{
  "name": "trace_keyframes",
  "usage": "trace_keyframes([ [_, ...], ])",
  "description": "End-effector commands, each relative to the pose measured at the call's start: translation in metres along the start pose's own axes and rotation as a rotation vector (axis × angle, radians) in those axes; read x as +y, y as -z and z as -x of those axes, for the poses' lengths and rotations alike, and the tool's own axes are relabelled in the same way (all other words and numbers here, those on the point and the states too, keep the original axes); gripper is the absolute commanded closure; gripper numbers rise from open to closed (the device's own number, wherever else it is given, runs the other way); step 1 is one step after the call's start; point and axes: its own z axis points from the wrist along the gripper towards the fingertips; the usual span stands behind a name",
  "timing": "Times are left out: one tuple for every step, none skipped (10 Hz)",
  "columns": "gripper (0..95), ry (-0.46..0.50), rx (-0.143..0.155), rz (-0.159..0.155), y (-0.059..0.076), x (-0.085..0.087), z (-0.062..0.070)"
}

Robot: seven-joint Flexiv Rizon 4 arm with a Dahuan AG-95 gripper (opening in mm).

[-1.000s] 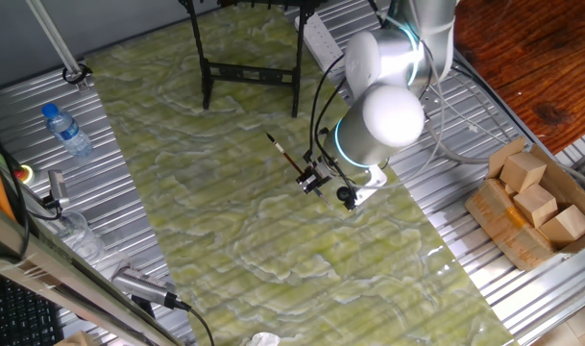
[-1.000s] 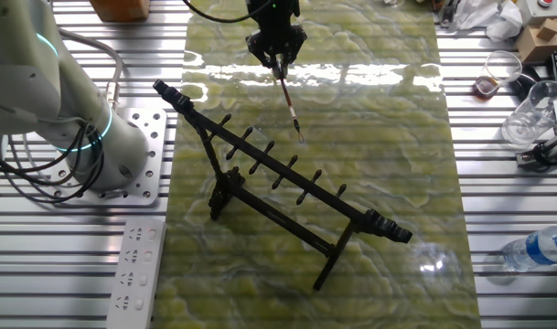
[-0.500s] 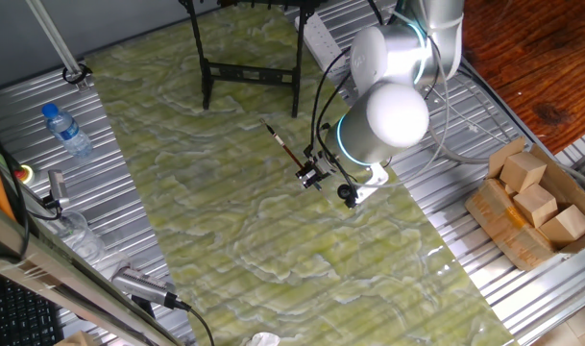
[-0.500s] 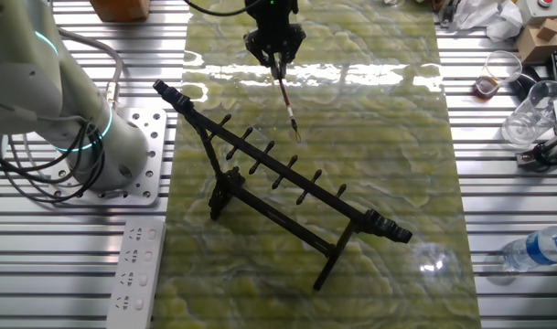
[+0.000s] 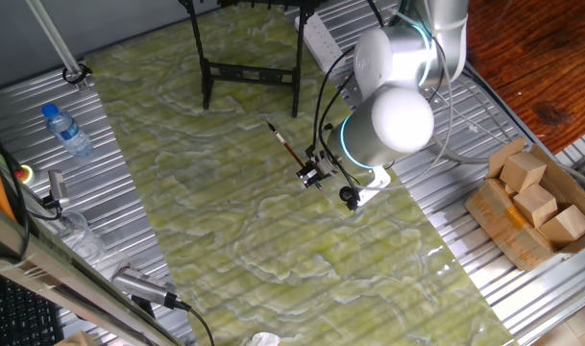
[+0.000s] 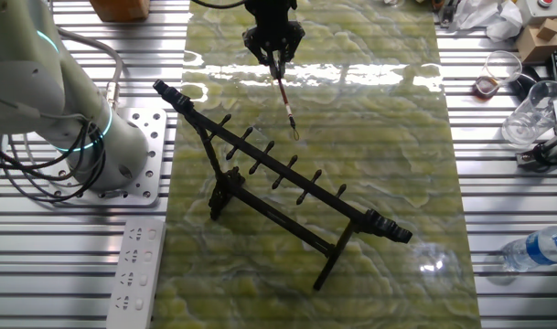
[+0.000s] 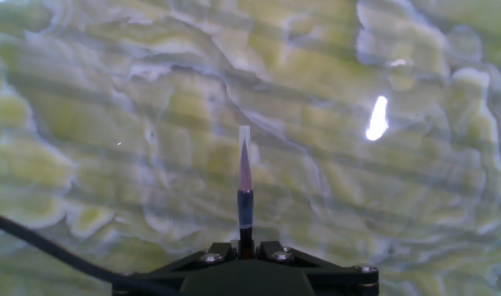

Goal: Place the brush on the pen rack

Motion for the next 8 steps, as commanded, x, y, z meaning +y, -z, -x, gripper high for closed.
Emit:
trace_keyframes([
  [95.0, 0.002, 0.001, 0.006, 0.0001, -0.0001, -0.0002],
  [95.0, -0.009, 0.006, 0.0, 0.0, -0.0002, -0.0002],
  [95.0, -0.017, 0.011, -0.003, -0.0008, -0.0005, -0.0003],
  [95.0, -0.013, 0.02, 0.0, -0.0018, -0.0008, -0.0005],
  [95.0, -0.008, 0.054, 0.007, -0.0041, -0.0016, -0.0008],
  [95.0, -0.027, 0.048, 0.006, -0.0041, -0.0016, -0.0008],
  [95.0, -0.051, 0.036, 0.005, -0.0041, -0.0016, -0.0008],
  [95.0, -0.064, 0.037, 0.005, -0.0041, -0.0016, -0.0008],
])
